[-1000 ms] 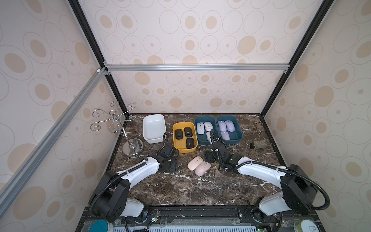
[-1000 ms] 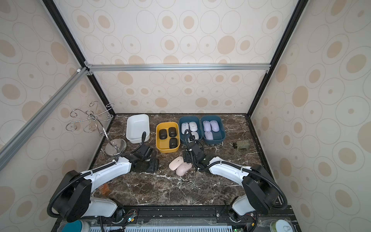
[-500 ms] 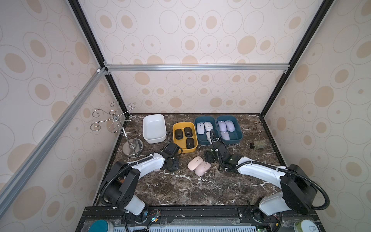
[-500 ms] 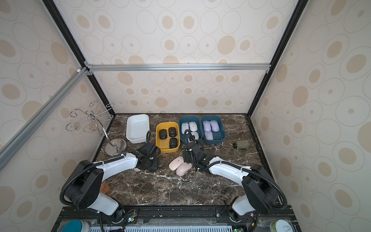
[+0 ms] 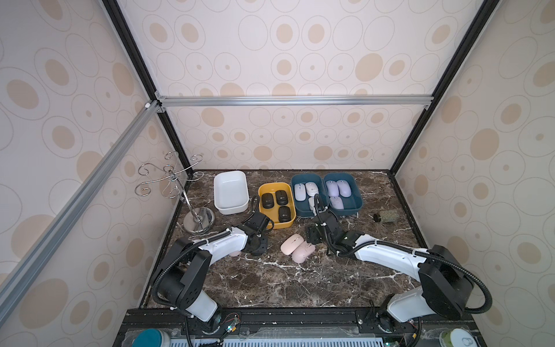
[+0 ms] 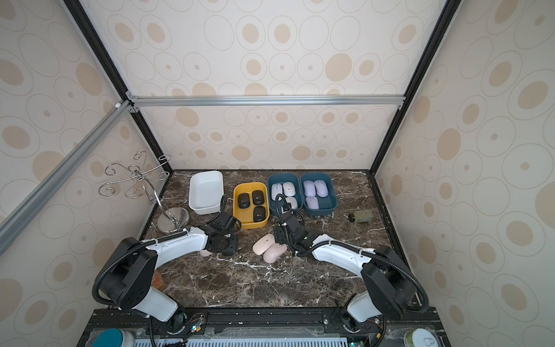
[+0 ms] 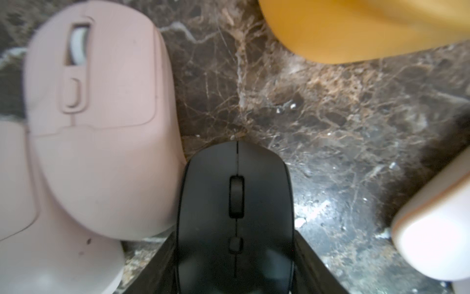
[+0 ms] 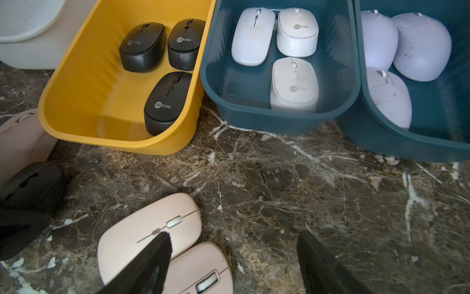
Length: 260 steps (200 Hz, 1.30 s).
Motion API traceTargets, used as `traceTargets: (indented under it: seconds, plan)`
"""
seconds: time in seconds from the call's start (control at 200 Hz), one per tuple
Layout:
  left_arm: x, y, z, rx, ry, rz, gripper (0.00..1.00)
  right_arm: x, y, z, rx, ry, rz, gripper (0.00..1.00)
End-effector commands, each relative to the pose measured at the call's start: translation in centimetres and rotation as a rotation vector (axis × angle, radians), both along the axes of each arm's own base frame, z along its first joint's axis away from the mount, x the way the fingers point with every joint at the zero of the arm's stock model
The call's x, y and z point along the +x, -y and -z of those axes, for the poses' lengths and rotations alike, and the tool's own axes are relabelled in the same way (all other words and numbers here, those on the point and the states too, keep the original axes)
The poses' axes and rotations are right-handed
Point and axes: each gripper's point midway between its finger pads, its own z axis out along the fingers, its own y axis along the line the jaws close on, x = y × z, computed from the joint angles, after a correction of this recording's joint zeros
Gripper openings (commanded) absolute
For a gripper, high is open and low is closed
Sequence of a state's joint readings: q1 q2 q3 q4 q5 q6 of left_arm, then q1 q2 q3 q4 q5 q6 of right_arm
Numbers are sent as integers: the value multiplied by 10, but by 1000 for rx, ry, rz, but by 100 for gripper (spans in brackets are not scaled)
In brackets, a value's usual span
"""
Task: Place the mice by color into the storage box
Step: Pick up the mouse from the center of the board, then place the mouse in the storage box.
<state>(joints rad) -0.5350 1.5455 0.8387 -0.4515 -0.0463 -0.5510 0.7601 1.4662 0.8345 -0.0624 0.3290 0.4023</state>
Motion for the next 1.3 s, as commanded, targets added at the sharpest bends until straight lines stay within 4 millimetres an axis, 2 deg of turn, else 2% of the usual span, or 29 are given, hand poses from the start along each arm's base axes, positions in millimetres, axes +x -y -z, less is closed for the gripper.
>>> traceTargets:
  seconds: [0.0, 0.13, 0.27, 0.365, 0.55, 0.665, 0.71, 0.79, 1.01, 1.296]
  plan:
    - [11, 6, -34, -18, 67, 11, 57, -1, -3, 1, -10, -5, -9, 80]
    - [16, 14, -63, -62, 111, 17, 56, 0, -2, 2, -14, -4, -6, 80]
    - [34, 18, -96, -80, 200, 11, 57, 0, -1, 1, -13, 4, -2, 80]
    - [56, 28, -111, -82, 237, 19, 57, 0, -1, 1, -17, 2, 0, 80]
    - [117, 57, -116, -89, 266, 25, 56, 1, 1, 1, -27, 6, 3, 80]
    - [149, 69, -100, -60, 246, 13, 57, 1, 2, 0, -32, 14, 9, 80]
    - [155, 71, -89, -44, 220, 3, 57, 1, 2, 0, -34, 14, 8, 80]
    - [165, 68, -79, -15, 222, -34, 57, 1, 4, -2, -33, 22, 11, 80]
    - [164, 49, -60, 55, 231, -103, 57, 0, 3, -4, -21, 24, 8, 80]
    - [164, 50, -27, 65, 171, -101, 57, 0, 2, -6, -12, 23, 4, 80]
